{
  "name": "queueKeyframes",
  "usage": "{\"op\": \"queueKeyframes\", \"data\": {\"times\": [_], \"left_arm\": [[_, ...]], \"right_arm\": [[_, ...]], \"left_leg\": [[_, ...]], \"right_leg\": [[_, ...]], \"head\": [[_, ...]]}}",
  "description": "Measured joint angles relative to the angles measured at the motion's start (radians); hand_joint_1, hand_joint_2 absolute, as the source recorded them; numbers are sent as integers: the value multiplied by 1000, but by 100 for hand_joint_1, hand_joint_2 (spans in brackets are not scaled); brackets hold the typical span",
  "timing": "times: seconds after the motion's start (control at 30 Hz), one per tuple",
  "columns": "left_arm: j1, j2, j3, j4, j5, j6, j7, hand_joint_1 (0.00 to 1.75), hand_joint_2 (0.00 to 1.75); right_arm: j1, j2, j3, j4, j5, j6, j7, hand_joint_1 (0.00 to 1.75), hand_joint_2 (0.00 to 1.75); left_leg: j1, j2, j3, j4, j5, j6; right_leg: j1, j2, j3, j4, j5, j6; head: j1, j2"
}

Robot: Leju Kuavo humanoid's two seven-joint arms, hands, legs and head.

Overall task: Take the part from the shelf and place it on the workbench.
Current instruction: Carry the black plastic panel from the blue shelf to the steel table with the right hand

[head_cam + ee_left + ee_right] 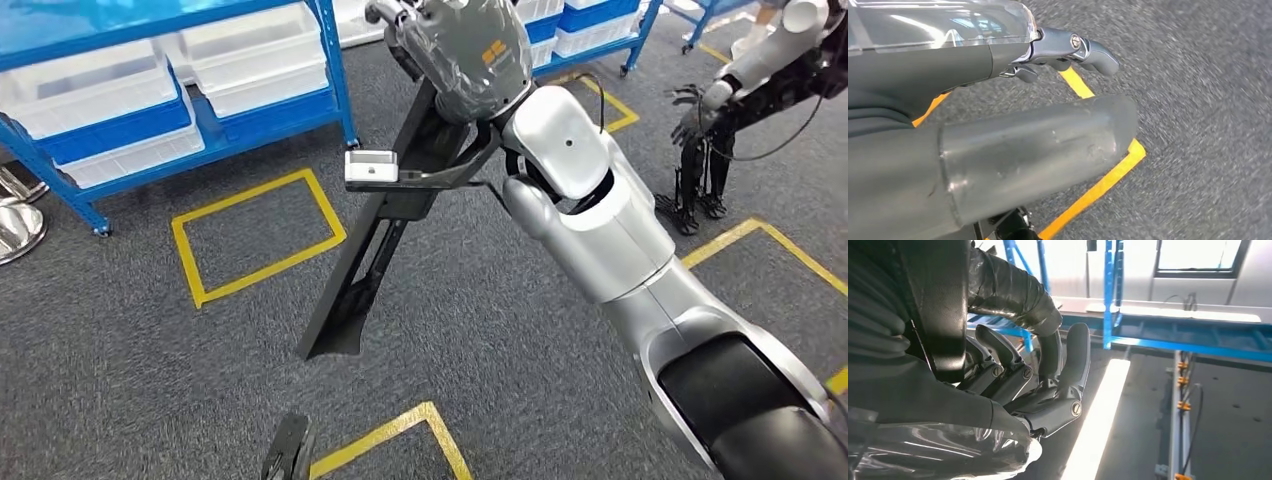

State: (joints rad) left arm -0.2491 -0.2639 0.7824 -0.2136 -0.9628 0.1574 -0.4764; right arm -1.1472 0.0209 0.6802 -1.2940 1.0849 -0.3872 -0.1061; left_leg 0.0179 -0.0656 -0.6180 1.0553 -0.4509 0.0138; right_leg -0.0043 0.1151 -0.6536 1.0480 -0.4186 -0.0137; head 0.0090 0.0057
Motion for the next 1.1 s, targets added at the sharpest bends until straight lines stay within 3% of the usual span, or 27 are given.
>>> {"op": "queueKeyframes", "data": {"times": [0.03,0.1,0.17,0.23,0.3,0.33,0.4,0.43,0.5,0.53,0.6,0.67,0.73,0.77,0.8,0.83,0.87,0.9,0.97,1.03,1.1], "left_arm": [[-1,0,0,0,0,0,0,0,0],[-5,0,-1,0,1,2,-2,0,0],[-12,-1,-1,0,5,5,-5,0,0],[-16,0,0,0,12,9,-10,0,0],[-18,5,0,0,20,14,-17,0,0],[-18,7,1,0,25,16,-21,0,0],[-21,13,2,0,32,18,-27,0,0],[-23,18,3,0,35,19,-31,0,0],[-29,29,5,0,43,21,-38,0,0],[-32,34,6,-1,47,23,-42,0,0],[-38,42,9,-1,52,25,-46,0,0],[-43,48,10,-1,54,25,-49,0,0],[-46,55,12,-1,60,26,-53,0,0],[-46,58,14,-1,65,26,-56,0,0],[-46,60,17,-1,72,24,-59,0,0],[-46,61,20,-1,78,20,-62,0,0],[-47,62,22,-1,85,13,-65,0,0],[-48,61,24,-1,89,6,-67,0,0],[-48,61,26,-1,91,-2,-68,0,0],[-45,59,27,-1,91,-4,-61,0,0],[-42,54,28,-1,90,-4,-55,0,0]], "right_arm": [[-2,0,1,0,0,2,2,175,175],[-4,-1,2,0,0,6,6,175,175],[-11,-1,2,-2,0,6,11,175,175],[-16,2,6,-4,1,2,14,175,175],[-15,9,13,-5,5,-6,17,175,175],[-13,14,17,-5,9,-11,18,175,175],[-12,26,21,-6,14,-19,20,175,175],[-12,33,22,-6,15,-24,22,175,175],[-12,50,24,-10,16,-34,24,175,175],[-11,58,25,-11,16,-38,25,175,175],[-8,70,26,-14,15,-43,26,175,175],[-8,81,27,-17,15,-44,26,175,175],[-7,94,29,-18,14,-45,27,175,175],[-5,100,31,-19,13,-44,26,175,175],[-3,105,34,-19,11,-44,26,175,175],[-1,109,36,-18,10,-43,25,175,175],[0,112,37,-18,9,-43,25,175,175],[1,115,39,-18,7,-42,24,175,175],[1,118,39,-17,0,-41,24,175,175],[2,118,39,-13,-8,-42,21,175,175],[2,116,35,-7,-15,-43,17,175,175]], "left_leg": [[-2,-2,5,-8,-3,1],[-1,19,12,-23,2,6],[4,43,21,-39,10,16],[4,68,25,-44,11,22],[4,95,26,-43,7,22],[5,109,27,-41,5,20],[6,131,31,-37,-3,13],[5,140,33,-34,-8,7],[-2,158,37,-29,-16,-5],[-5,167,39,-30,-18,-11],[-3,183,45,-32,-24,-23],[4,156,37,0,-53,-30],[6,102,-13,114,-114,-31],[5,86,-49,185,-141,-30],[4,77,-79,239,-155,-28],[3,73,-95,260,-148,-25],[2,70,-93,242,-123,-21],[2,62,-75,189,-84,-15],[2,18,-25,60,-18,-1],[0,-15,0,-2,-2,5],[0,-1,8,-17,0,7]], "right_leg": [[-3,11,-4,-1,3,6],[-6,22,-8,-5,7,19],[0,-21,-27,30,-16,29],[-2,-84,-83,141,-72,36],[-12,-106,-138,246,-104,44],[-17,-112,-144,253,-95,48],[-24,-131,-94,158,-34,51],[-21,-157,-59,92,-10,51],[-13,-191,-18,9,12,41],[-8,-194,-16,0,8,34],[-7,-167,-17,-3,10,19],[-9,-145,-13,-7,12,4],[-8,-120,-11,-9,13,-6],[-6,-105,-10,-9,13,-10],[-3,-89,-10,-9,13,-11],[0,-74,-10,-7,13,-12],[2,-57,-10,-6,13,-12],[4,-42,-10,-3,12,-12],[4,-15,-13,2,12,-10],[-2,7,-21,4,15,0],[-7,28,-26,-3,22,15]], "head": [[0,0],[0,0],[3,0],[6,0],[5,0],[6,0],[6,0],[6,0],[5,0],[4,0],[4,0],[3,0],[3,0],[3,0],[3,0],[3,0],[3,0],[3,0],[3,0],[3,0],[2,0]]}}
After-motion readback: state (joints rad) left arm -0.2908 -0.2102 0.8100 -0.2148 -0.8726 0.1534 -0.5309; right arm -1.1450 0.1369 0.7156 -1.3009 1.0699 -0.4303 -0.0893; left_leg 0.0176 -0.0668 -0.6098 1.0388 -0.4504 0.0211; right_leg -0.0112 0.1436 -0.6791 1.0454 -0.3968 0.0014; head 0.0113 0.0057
